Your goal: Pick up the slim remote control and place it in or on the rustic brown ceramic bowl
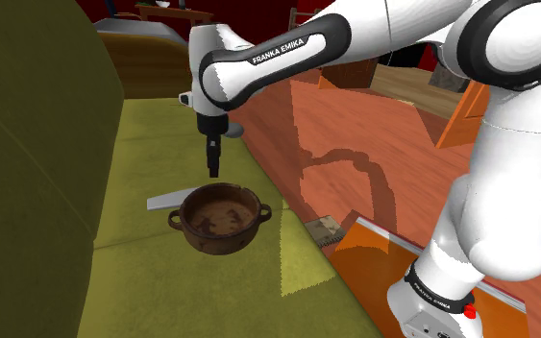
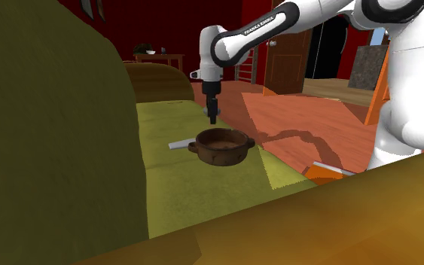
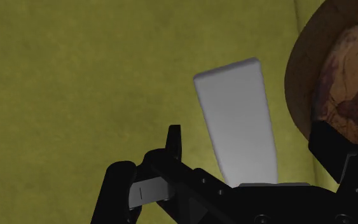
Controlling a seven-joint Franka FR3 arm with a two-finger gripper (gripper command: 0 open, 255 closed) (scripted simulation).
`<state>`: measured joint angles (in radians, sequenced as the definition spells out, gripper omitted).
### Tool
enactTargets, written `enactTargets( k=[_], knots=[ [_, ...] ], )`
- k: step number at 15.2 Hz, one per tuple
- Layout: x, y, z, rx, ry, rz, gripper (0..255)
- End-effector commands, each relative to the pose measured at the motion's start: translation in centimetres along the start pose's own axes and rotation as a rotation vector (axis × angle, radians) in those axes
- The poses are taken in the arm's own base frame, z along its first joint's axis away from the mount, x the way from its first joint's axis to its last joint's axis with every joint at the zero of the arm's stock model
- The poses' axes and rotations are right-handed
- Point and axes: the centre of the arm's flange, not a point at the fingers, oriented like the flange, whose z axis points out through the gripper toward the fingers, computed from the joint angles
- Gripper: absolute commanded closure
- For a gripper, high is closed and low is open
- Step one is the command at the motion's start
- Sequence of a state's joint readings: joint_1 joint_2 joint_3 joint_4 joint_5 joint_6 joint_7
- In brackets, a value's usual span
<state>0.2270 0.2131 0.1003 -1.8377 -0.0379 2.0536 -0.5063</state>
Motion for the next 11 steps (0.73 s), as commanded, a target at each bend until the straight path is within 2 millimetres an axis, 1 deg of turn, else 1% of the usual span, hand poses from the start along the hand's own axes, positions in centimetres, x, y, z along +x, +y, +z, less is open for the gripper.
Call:
enactTargets(
  k=[1, 6, 11],
  knots=[
    [2.5, -0.5, 1.5, -0.002, -0.003, -0.074, 0],
    [7.9, -2.6, 4.6, -0.007, -0.011, -0.249, 0],
    [7.9, -2.5, 7.3, -0.007, -0.011, -0.249, 0]
  ],
)
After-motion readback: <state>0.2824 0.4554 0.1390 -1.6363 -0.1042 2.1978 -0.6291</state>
